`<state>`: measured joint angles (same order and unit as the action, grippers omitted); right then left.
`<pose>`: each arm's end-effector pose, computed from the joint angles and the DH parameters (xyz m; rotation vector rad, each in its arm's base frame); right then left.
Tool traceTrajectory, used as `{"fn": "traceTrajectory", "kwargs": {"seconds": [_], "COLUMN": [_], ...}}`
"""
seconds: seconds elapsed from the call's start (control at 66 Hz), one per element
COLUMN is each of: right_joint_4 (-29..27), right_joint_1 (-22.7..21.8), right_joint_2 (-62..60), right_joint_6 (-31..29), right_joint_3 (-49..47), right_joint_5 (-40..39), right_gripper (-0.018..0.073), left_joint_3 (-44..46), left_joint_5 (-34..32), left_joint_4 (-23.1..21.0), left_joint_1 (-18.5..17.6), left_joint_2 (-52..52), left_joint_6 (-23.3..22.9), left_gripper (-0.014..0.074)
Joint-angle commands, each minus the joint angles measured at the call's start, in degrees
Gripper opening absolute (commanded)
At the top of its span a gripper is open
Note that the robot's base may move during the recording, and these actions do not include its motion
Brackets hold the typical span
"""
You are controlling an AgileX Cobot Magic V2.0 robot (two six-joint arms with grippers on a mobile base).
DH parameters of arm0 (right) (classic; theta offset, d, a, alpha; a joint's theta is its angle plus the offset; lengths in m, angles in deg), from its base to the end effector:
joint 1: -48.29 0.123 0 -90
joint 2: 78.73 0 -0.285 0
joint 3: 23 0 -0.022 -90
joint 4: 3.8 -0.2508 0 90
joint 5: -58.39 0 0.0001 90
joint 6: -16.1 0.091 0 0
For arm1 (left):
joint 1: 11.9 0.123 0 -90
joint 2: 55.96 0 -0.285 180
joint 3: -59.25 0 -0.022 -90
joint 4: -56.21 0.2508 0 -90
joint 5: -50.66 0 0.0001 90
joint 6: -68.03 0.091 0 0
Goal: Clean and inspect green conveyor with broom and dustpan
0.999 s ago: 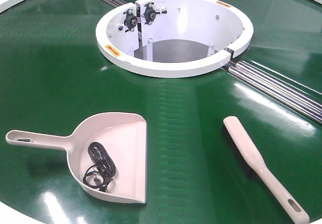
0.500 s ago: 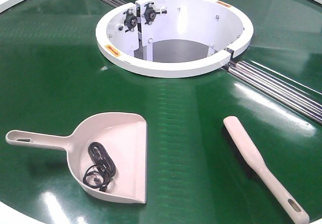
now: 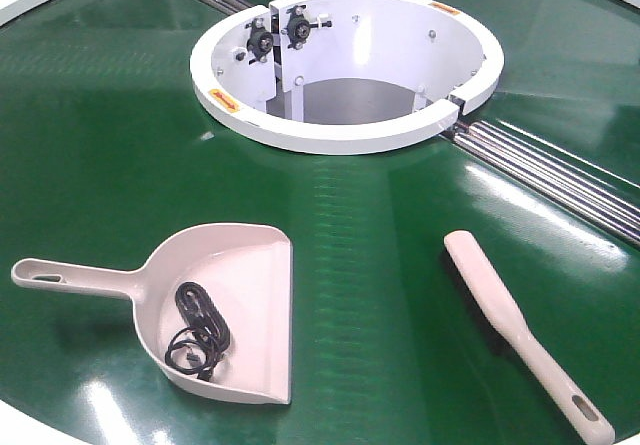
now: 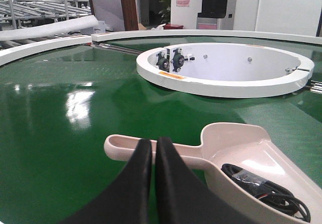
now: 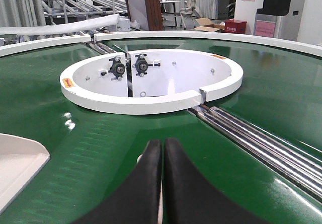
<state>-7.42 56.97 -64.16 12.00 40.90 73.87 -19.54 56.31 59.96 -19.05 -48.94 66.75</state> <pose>0.0554 0.0100 0.2601 -0.1457 1.6341 0.1216 0.0563 -0.0065 0.1957 0.1286 1.5912 -0.0587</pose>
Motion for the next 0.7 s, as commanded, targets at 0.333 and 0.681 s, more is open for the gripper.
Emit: {"fn": "traceTrajectory", "kwargs": {"seconds": [0.333, 0.681], "right_joint_4": [0.05, 2.51], "right_joint_1": [-0.35, -7.99], "right_joint_2": [0.31, -2.43], "right_joint_6": [-0.28, 3.45], "right_joint_3": [-1.38, 9.72], "right_joint_5": [-4.37, -8.50], "right_gripper": [-0.0010, -0.0010], "left_joint_3": [-1.77, -1.77], "left_joint_5": [-4.23, -4.23], "left_joint_4": [-0.50, -0.50], "left_joint_1": [-0.02, -0.02], "left_joint_2": [-0.81, -0.81], "left_joint_6": [-0.08, -0.08], "left_gripper": [-0.0008, -0.0008]}}
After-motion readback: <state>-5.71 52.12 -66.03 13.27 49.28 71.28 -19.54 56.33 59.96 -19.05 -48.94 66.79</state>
